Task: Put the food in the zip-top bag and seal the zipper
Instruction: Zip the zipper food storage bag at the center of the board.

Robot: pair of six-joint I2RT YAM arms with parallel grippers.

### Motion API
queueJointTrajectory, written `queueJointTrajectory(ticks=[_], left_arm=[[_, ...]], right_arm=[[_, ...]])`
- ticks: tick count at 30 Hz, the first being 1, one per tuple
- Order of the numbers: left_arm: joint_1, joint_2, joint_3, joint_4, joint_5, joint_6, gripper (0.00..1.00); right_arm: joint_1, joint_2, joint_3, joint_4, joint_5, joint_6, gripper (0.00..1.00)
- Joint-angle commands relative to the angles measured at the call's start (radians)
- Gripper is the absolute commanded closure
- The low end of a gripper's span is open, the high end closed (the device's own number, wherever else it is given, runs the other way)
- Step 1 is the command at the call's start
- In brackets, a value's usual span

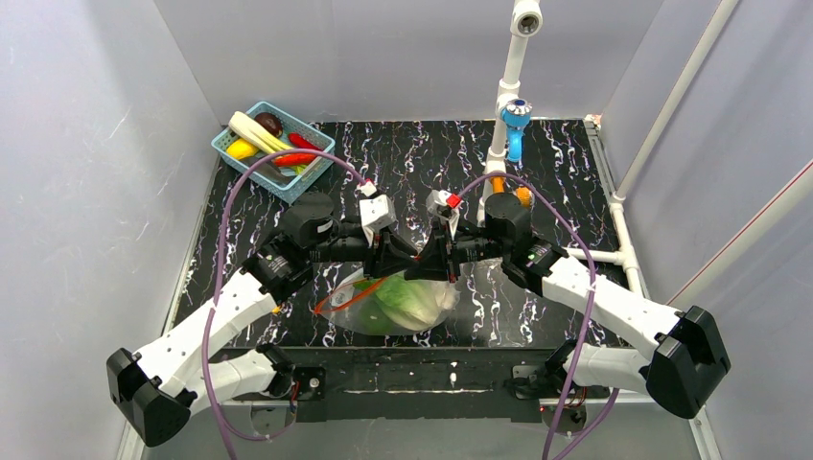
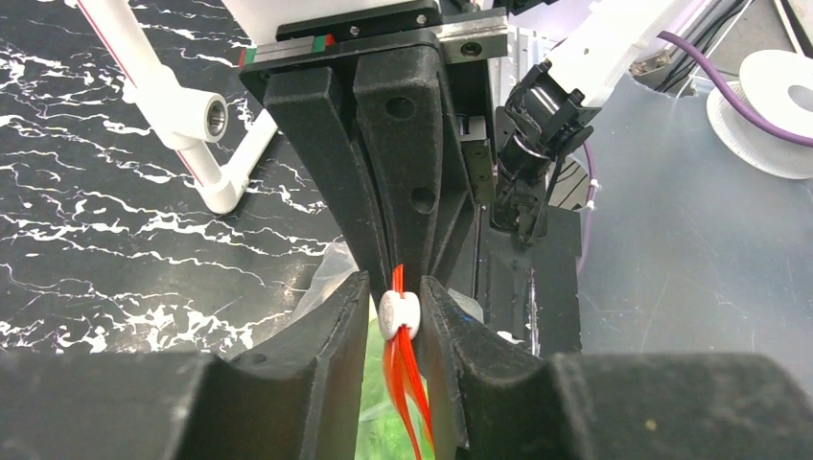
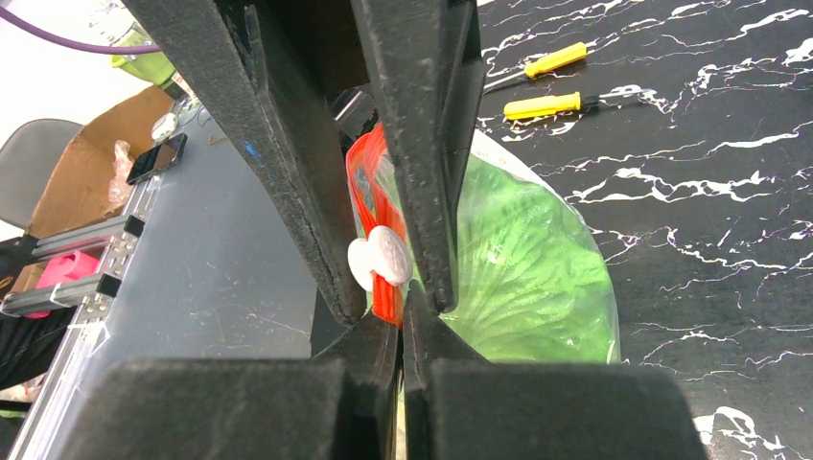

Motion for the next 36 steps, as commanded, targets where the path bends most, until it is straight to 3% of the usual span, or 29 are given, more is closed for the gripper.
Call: queueJointTrajectory(ticks=[1,5,6,10,14,23,36], left_arm=[[-0.009,-0.01,0.028,-0.013,0.04,0.034,0.8],[-0.009,-0.032,0.022,-0.039,0.031,0.046,0.99],[-0.008,-0.033,0.028,-0.058,0.017,0.049,1.0],[-0.008,-0.023,0.062,-0.153,-0.032,0.051,1.0],[-0.008,-0.051,0.018,-0.122,-0.038,0.016,1.0],[-0.007,-0.093,-0.039,-0.141,-0.075,-0.004,1.0],[0.001,-0.284,-0.111,-0.316,-0.187,-0.018,1.0]], right_arm=[[0.003,-0.021,0.057,0.041,-0.016,-0.001,0.99],[0.003,-0.027,0.048,0.048,0.017,0.005,0.99],[0.003,-0.029,0.042,0.057,0.024,0.006,0.99],[0.003,-0.068,-0.035,0.17,0.095,0.027,0.99],[0.004,-0.125,-0.105,0.25,0.201,0.044,0.99],[0.003,-0.136,-0.165,0.43,0.253,0.199,0.99],[-0.05,-0.198,-0.214,0.412,0.414,0.267,0.99]])
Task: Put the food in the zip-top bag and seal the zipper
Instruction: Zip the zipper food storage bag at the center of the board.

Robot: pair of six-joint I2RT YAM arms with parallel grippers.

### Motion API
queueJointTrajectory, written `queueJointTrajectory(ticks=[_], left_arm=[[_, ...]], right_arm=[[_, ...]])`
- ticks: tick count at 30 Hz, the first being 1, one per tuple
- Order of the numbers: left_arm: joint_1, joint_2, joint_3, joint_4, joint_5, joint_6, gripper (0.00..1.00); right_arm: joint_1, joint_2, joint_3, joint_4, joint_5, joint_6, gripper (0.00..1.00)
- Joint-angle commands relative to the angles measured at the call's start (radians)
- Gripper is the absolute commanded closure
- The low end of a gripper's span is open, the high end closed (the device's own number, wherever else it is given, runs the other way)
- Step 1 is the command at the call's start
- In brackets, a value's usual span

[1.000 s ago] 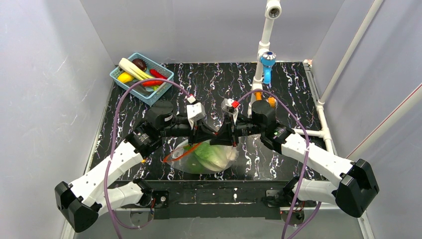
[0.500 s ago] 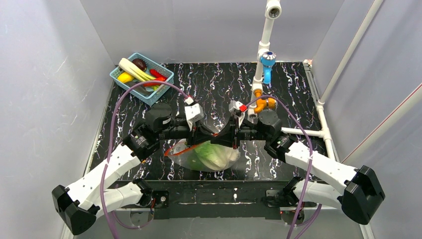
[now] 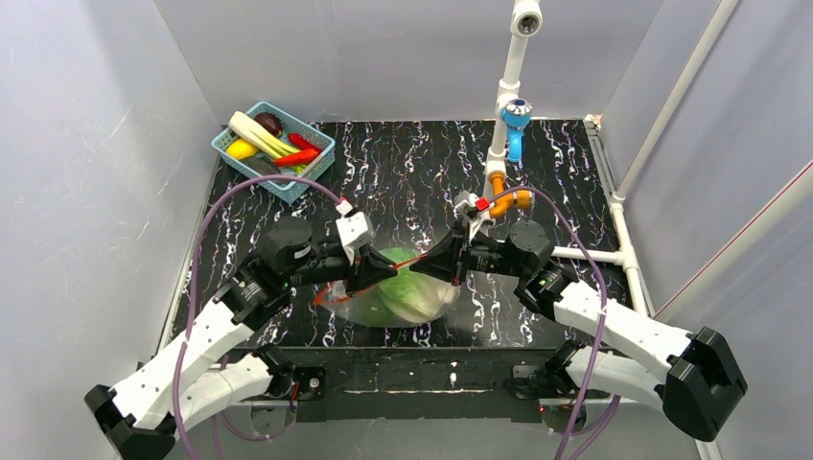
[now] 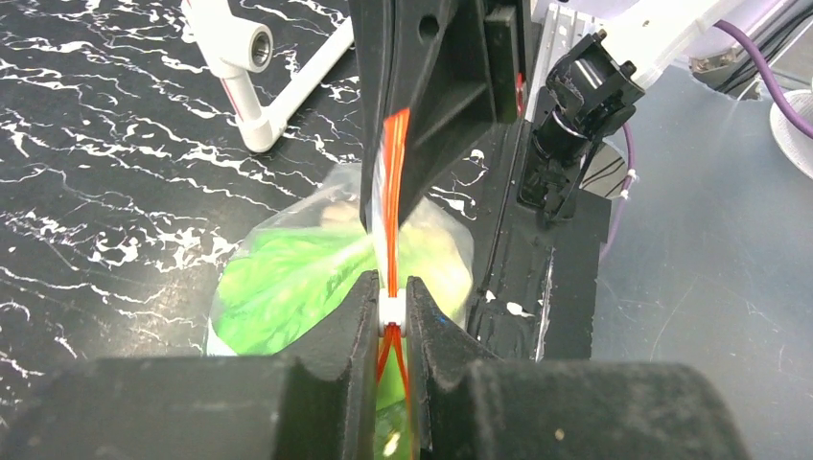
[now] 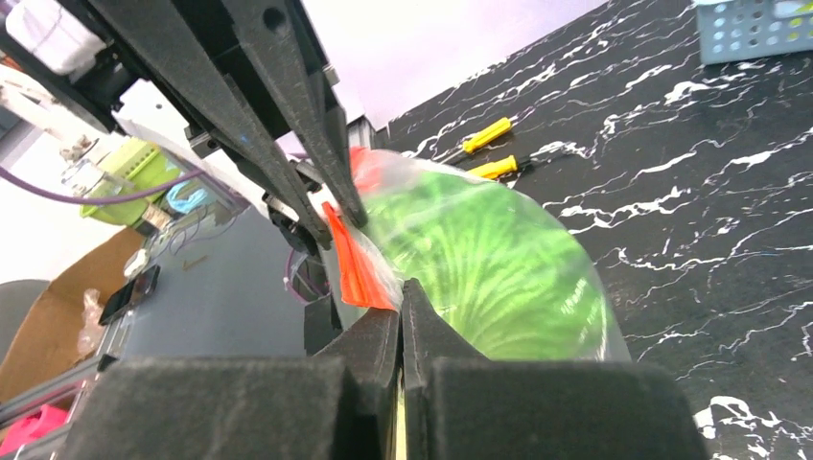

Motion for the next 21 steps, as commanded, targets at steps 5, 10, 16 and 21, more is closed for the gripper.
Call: queueJointTrajectory(ticks=[5,10,16,21], left_arm=[[0.011,-0.19,-0.069,-0.215,-0.066,-0.065,1.0],[0.011,-0.264,-0.082,-0.277,-0.1,-0.081,1.0],[0.01,-0.323,-0.094,-0.318,-0.14,-0.087,1.0],[0.01,-0.317,-0.117,-0.322,-0.151,-0.097,1.0]], right_arm=[[-0.066,-0.068,0.007,0.055,0.216,0.011,0.99],[-0.076,-0.075,0.008,0.013,0.294,0.003,0.99],[-0.083,-0.087,0.005,-0.051,0.416,-0.015,0.99],[-0.093,-0.094,-0.021,-0.066,0.509,-0.015,0.99]])
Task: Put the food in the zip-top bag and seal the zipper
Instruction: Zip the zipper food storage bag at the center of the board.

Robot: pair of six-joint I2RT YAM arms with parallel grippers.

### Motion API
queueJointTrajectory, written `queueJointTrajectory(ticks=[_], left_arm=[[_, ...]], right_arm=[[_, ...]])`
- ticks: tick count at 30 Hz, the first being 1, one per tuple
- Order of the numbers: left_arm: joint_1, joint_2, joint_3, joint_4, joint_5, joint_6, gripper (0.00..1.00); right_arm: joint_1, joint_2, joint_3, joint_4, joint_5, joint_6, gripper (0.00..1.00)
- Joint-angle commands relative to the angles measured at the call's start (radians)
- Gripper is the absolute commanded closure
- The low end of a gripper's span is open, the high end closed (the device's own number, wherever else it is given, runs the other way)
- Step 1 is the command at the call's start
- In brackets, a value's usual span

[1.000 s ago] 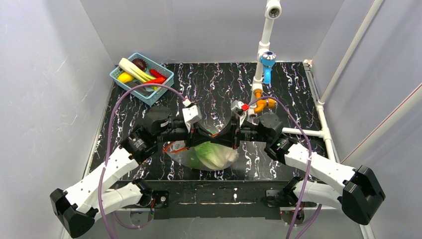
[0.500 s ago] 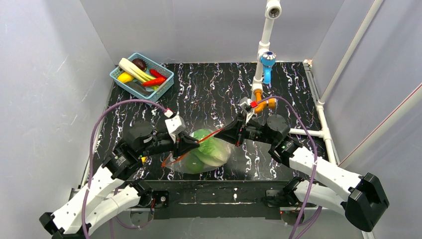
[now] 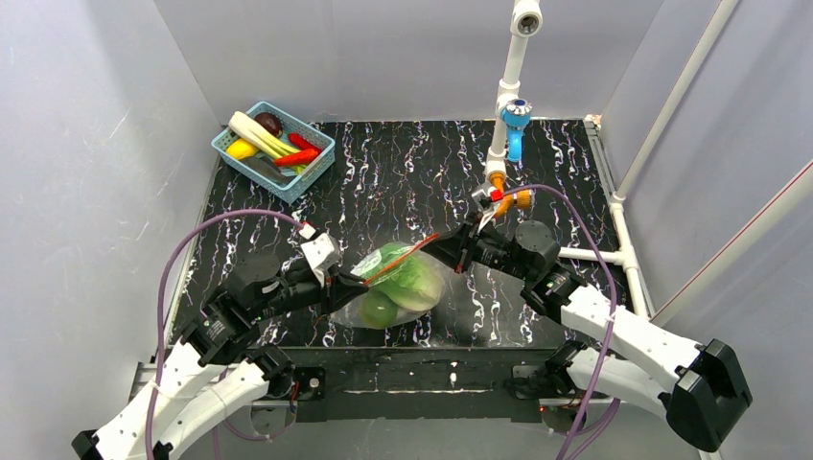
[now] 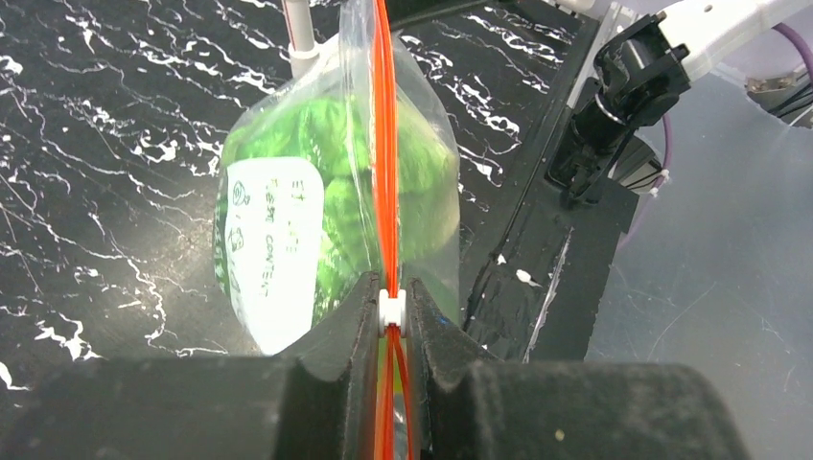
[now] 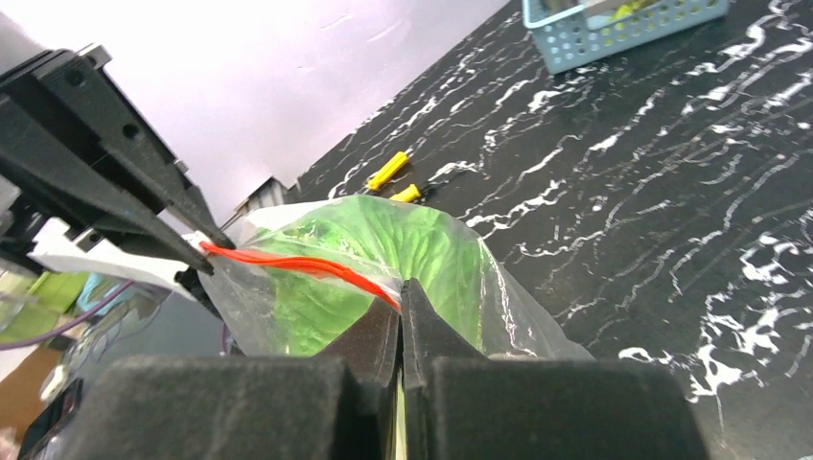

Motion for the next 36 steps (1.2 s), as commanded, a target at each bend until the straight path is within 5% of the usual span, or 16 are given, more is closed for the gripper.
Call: queueJointTrajectory(ticks=[1,10,18,21,23,29,36], left_arm=[[0.004,-0.012,-0.023,-0.124,0.013,-0.02,1.0],[0.004,-0.011,-0.025,-0.146,0.005,-0.02,1.0],[0.004,0.06,-0.045,-0.038,0.007,-0.063,1.0],[0.004,0.098,-0.046,-0.001,-0.011,-0.072,1.0],[0.004,0.118,-0.042,0.017,-0.01,-0.066,1.0],[0.004,0.129,-0.014,0.002,0.033,-0.047,1.0],[0.004,0.112,-0.007,-0.029,0.067,-0.034,1.0]], right_arm=[[-0.065,-0.036,-0.021,0.024,0.272,-0.034,0.99],[-0.093,-0.069,-0.056,0.004,0.345,-0.03,0.99],[-0.078,0.008,0.049,-0.133,0.04,-0.241,0.98],[-0.054,0.008,0.086,-0.241,0.058,-0.265,0.58],[0.008,0.003,0.111,-0.33,0.123,-0.298,0.42],[0.236,-0.045,0.184,-0.528,0.395,-0.438,0.27],[0.385,-0.043,0.273,-0.563,0.418,-0.681,0.18]])
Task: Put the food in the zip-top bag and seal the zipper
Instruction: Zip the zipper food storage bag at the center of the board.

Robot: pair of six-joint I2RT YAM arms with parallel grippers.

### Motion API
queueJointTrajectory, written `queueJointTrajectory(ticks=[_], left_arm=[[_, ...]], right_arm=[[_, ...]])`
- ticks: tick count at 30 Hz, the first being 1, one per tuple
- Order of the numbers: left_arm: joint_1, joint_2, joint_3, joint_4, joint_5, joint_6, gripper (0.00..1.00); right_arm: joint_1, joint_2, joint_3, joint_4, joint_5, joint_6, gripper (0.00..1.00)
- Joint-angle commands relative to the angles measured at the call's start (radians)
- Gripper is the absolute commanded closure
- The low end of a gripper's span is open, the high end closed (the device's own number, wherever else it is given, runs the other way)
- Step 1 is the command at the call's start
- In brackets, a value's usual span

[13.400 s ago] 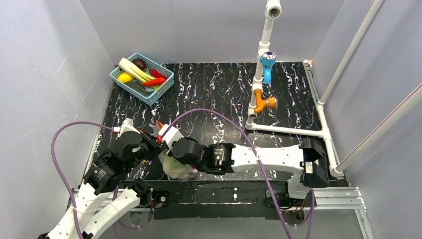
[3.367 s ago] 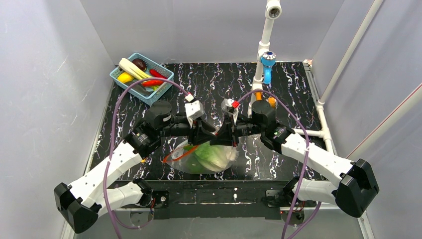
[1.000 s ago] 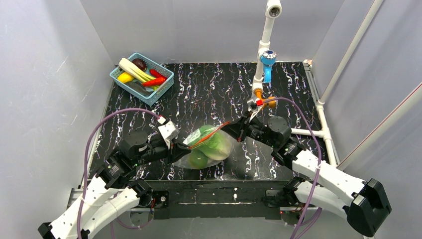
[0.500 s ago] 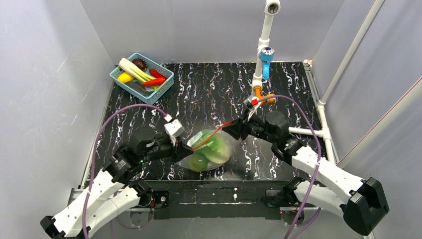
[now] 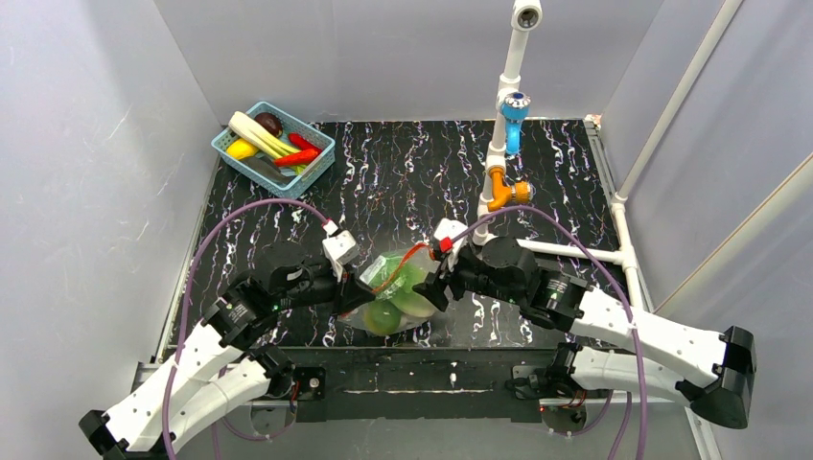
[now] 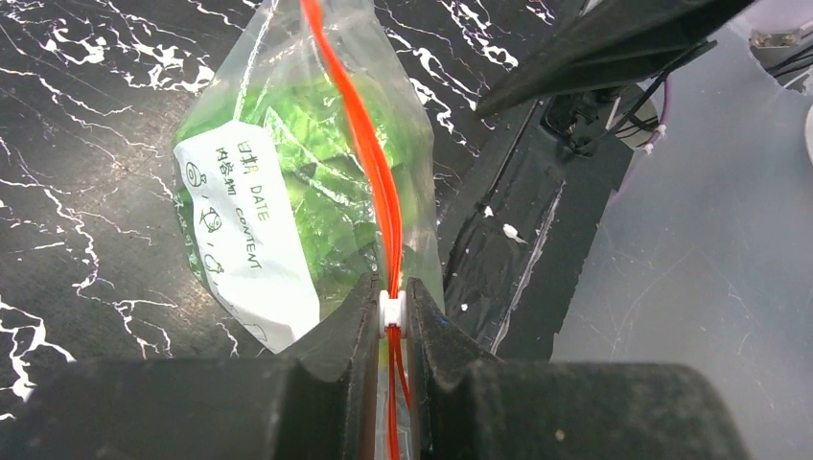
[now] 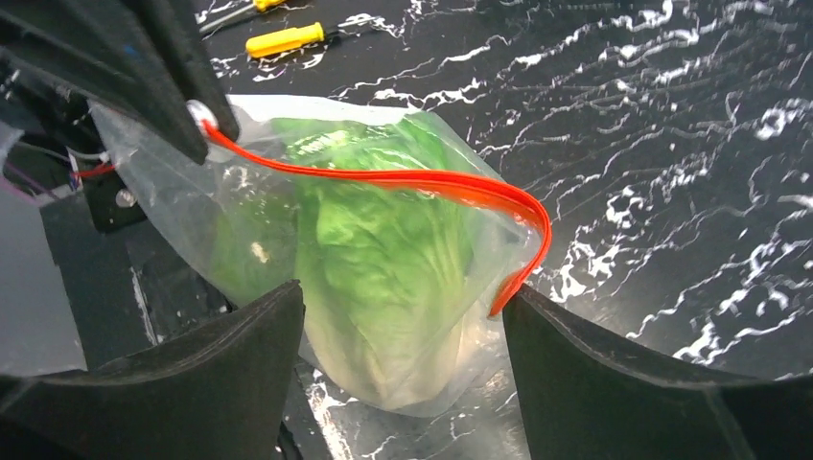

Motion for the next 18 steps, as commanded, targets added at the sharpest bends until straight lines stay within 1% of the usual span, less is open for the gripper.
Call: queueJointTrajectory(ticks=[1,4,10,18], left_arm=[[0.001,-0.013,0.031,-0.01,0.041,0.014,1.0],[0.0,-0.012,0.034,-0.008,0.053,0.013,1.0],[0.0,0.003,0.045,-0.007,0.075,0.009,1.0],[0.001,0.005,0.055,-0.01,0.08,0.007,1.0]], right_arm=[[0.07,0.005,0.125,-0.025,0.035,-0.21,0.17],[0.085,0.045,0.19,-0.045,-0.032,-0.289,0.16],[0.09,0.093,0.207,0.007,-0.316,-0.481,0.14],[0.089,0.244,0.325,-0.114,-0.426,-0.565,0.15]])
